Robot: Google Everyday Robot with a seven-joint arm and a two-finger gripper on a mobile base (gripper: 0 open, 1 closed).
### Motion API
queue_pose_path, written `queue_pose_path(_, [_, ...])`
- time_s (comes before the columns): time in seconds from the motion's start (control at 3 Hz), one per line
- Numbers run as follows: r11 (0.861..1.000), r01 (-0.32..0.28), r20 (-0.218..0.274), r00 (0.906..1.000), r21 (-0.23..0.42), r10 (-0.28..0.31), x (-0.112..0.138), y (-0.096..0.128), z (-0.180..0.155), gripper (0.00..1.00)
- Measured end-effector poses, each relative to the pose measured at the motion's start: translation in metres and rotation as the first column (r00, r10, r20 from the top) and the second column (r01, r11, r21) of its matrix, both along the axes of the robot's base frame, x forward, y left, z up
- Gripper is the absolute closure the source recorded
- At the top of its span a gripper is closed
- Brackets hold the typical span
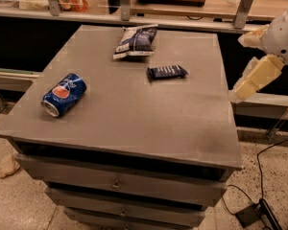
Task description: Move rxbar blueberry near pepsi can
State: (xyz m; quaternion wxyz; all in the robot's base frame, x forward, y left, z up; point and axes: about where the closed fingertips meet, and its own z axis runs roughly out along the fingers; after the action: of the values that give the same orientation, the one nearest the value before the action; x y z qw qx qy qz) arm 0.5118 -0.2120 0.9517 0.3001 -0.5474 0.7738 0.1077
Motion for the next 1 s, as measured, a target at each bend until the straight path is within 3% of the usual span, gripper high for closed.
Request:
queue_pose_path(0.33, [0.992,0.017,0.025,0.9995,0.124,-0.020,0.025,0.009,-0.008,0.00])
queue_pose_path(0.67, [0.977,0.008,0.085,0.9960,0.211,-0.027,0.049,0.019,-0.014,0.00])
queue_pose_path(1.0, [0.966,-0.015,0.133,0.9909,0.259,-0.021,0.075,0.032,-0.022,0.00])
